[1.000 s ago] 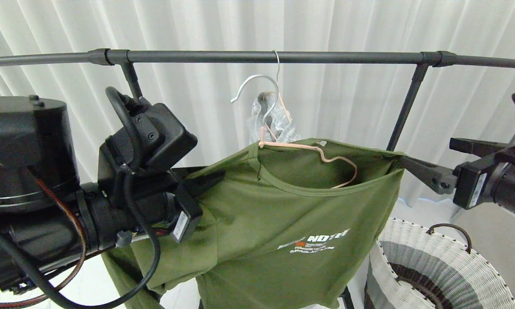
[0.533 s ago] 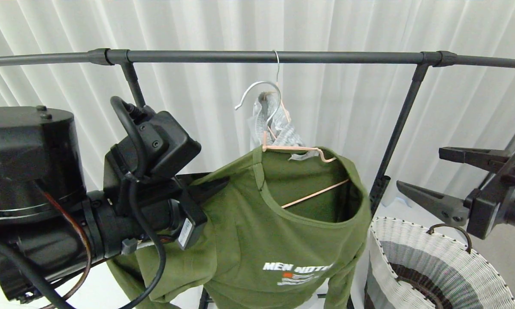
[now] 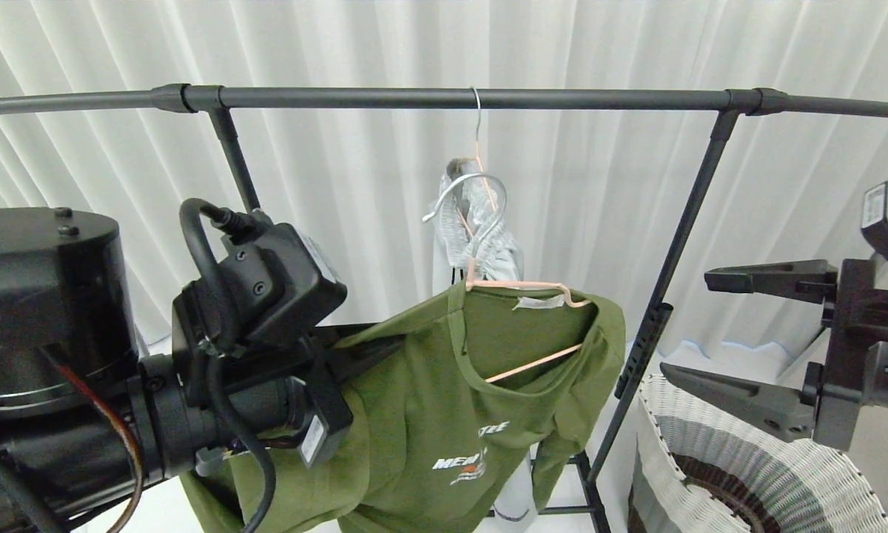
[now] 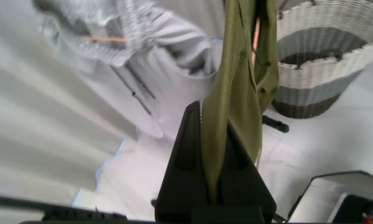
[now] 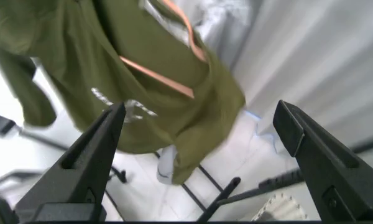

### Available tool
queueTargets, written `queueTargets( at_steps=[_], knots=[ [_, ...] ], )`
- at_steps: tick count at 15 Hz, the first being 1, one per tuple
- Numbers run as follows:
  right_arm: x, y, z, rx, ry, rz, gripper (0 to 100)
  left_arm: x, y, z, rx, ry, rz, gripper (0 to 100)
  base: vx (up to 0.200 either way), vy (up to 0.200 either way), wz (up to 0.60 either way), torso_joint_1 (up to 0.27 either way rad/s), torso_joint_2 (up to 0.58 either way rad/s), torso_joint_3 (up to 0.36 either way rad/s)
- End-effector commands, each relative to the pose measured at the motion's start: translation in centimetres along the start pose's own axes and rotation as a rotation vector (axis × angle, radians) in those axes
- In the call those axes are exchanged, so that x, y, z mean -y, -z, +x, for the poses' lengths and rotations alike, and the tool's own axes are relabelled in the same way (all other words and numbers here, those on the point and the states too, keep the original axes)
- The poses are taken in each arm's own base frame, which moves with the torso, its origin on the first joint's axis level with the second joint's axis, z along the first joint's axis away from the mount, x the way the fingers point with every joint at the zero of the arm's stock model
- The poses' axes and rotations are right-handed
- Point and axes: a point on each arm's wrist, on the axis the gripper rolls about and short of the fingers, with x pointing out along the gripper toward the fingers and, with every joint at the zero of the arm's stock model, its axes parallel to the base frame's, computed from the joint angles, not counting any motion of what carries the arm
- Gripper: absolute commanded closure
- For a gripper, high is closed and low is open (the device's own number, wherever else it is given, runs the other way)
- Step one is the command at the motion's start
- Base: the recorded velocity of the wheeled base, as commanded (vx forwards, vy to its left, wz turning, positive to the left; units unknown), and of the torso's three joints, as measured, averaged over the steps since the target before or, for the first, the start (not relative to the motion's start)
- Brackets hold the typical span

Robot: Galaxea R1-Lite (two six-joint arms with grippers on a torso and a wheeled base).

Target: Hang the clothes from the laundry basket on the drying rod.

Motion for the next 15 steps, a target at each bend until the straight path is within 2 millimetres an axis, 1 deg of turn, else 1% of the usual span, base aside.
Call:
queueTargets(
  at_steps=[1, 4, 6, 9, 11, 15],
  knots=[
    [0.3, -0.5, 1.7, -0.028, -0.063, -0.026, 0, 0.1, -0.2, -0.5, 0.023, 0.013, 0.022, 100, 0.000, 0.000, 0.00, 0.000, 0.00, 0.000],
    [0.8, -1.9, 3.2, -0.071, -0.172, -0.080, 0, 0.0, -0.6, -0.7, 0.057, 0.033, 0.043, 100, 0.000, 0.000, 0.00, 0.000, 0.00, 0.000],
    [1.1, -2.3, 4.5, -0.089, -0.202, -0.091, 0, 0.1, -0.9, -0.7, 0.080, 0.044, 0.064, 100, 0.000, 0.000, 0.00, 0.000, 0.00, 0.000],
    [0.9, -2.4, 6.4, -0.101, -0.245, -0.122, 0, 0.5, -1.1, -0.8, 0.107, 0.070, 0.074, 100, 0.000, 0.000, 0.00, 0.000, 0.00, 0.000],
    [0.3, -2.2, 7.2, -0.113, -0.274, -0.125, 0, 0.6, -1.2, -0.8, 0.111, 0.078, 0.076, 100, 0.000, 0.000, 0.00, 0.000, 0.00, 0.000],
    [0.5, -2.0, 8.2, -0.112, -0.270, -0.124, 0, 0.8, -1.4, -1.1, 0.125, 0.084, 0.094, 100, 0.000, 0.000, 0.00, 0.000, 0.00, 0.000]
  ],
)
